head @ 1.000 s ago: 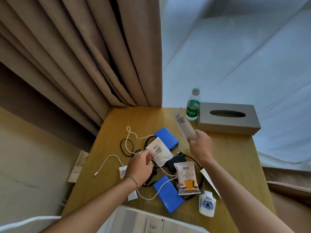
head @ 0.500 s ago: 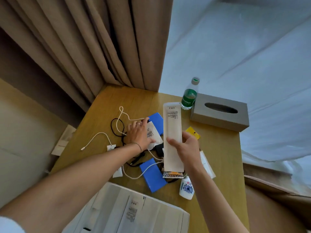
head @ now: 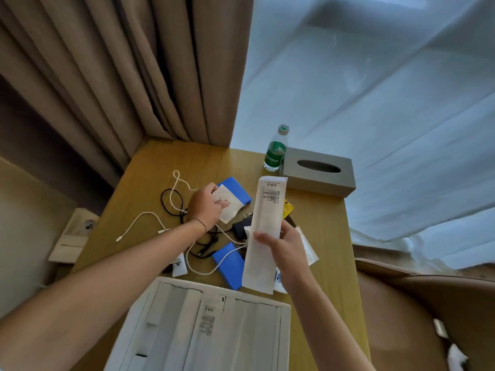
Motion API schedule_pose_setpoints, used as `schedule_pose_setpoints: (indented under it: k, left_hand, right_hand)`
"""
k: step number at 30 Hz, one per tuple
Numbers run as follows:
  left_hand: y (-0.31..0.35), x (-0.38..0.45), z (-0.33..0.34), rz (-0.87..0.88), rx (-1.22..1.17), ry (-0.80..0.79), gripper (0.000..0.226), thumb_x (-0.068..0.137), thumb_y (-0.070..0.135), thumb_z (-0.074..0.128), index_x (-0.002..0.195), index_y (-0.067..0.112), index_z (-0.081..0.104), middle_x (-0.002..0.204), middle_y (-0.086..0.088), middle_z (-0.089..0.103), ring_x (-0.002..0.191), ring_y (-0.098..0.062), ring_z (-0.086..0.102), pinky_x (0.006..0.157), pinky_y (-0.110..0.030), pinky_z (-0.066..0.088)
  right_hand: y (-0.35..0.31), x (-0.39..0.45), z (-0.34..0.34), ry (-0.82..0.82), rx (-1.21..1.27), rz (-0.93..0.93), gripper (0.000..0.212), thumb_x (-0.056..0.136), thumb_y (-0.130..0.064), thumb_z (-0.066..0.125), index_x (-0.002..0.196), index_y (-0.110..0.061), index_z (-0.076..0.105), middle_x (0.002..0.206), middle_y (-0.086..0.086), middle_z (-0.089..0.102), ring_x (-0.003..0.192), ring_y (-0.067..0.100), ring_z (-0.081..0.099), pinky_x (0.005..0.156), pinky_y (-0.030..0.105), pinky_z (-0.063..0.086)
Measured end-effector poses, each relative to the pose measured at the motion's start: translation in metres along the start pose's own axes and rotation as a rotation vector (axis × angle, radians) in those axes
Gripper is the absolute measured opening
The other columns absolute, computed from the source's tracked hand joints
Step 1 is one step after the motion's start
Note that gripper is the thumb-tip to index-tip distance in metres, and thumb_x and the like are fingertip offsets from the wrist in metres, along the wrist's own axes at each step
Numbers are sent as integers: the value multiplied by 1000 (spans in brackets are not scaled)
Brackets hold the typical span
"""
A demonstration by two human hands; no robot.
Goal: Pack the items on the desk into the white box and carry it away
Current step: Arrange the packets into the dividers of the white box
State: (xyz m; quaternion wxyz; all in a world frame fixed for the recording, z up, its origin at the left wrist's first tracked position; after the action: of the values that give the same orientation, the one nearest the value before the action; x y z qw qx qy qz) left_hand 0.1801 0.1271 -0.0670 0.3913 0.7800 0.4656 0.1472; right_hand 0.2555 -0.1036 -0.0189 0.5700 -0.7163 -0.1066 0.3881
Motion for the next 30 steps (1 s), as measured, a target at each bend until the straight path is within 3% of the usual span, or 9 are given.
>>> schedule_pose_setpoints:
  k: [5, 9, 11, 15, 18, 20, 23, 26, 30]
  left_hand:
    - [3, -34, -41, -72, -345, 65, 15, 84, 12, 76, 92, 11, 64, 88, -2, 71, 82, -23, 70, 65, -37, 60]
    - [9, -70, -66, -74, -499, 57, 16, 87, 11, 74, 101, 12, 68, 93, -2, 72, 84, -18, 70, 53, -11, 50]
    - [12, -89, -80, -64, -563, 45, 17, 87, 9, 73, 103, 12, 68, 92, -1, 73, 84, -16, 70, 56, -13, 53]
    - [16, -125, -102, -24, -612, 0, 17, 89, 7, 72, 98, 20, 65, 90, 5, 71, 82, -9, 69, 58, -14, 55]
    - [7, -146, -115, -41, -650, -26, 17, 89, 8, 72, 99, 19, 64, 91, 7, 70, 80, -4, 67, 55, -11, 53]
    - [-2, -159, -119, -44, -638, -54, 16, 90, 11, 72, 101, 20, 64, 93, 7, 70, 82, -5, 68, 55, -11, 53]
    - [-17, -176, -123, -22, -596, -111, 15, 90, 14, 73, 102, 17, 65, 97, 1, 72, 87, -12, 70, 58, -15, 56]
    - [-32, -188, -124, -18, -586, -148, 14, 89, 12, 72, 100, 18, 65, 97, -1, 73, 89, -14, 71, 60, -17, 57]
    - [-47, -201, -125, -37, -602, -177, 20, 90, 11, 72, 100, 26, 64, 96, 2, 72, 88, -10, 70, 61, -16, 56]
  right_hand:
    - [4, -39, 8, 42, -104, -37, 27, 91, -31, 70, 116, -40, 64, 103, -13, 72, 94, 15, 69, 69, 31, 54]
    - [5, -69, 13, 80, -187, -80, 16, 93, -34, 66, 107, -40, 68, 94, -20, 73, 85, 7, 70, 69, 32, 57]
    - [6, -84, 14, 105, -211, -90, 11, 94, -31, 67, 102, -35, 72, 91, -19, 74, 81, 7, 71, 67, 32, 59]
    - [6, -115, 18, 124, -256, -135, 13, 96, -24, 65, 99, -22, 77, 83, -11, 76, 72, 7, 73, 56, 18, 52]
    - [9, -136, 21, 120, -301, -127, 19, 98, -22, 62, 90, -13, 77, 83, 0, 77, 71, 19, 73, 60, 30, 57]
    - [16, -150, 25, 101, -362, -120, 24, 97, -22, 61, 79, -16, 76, 74, -2, 76, 57, 20, 66, 53, 29, 48]
    - [30, -169, 31, 134, -593, -147, 36, 93, -23, 60, 57, -27, 58, 47, -15, 54, 42, 5, 38, 46, 23, 30]
    - [56, -178, 30, 236, -904, -106, 36, 90, -26, 56, 55, -20, 51, 46, -8, 51, 41, 8, 35, 44, 22, 28]
    - [80, -179, 34, 306, -1088, -8, 37, 93, -22, 51, 57, -18, 43, 54, -5, 50, 44, 6, 39, 42, 20, 27]
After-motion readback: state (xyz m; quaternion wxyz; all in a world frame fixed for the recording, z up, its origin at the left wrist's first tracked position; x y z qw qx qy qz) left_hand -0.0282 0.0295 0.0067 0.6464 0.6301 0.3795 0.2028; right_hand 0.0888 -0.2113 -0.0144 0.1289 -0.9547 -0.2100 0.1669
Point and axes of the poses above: each hand's wrist, its own x-axis towards the middle knuckle, its own z-axis out of the palm, y = z × x, the point moved 9 cm from there along x, towards the middle knuckle
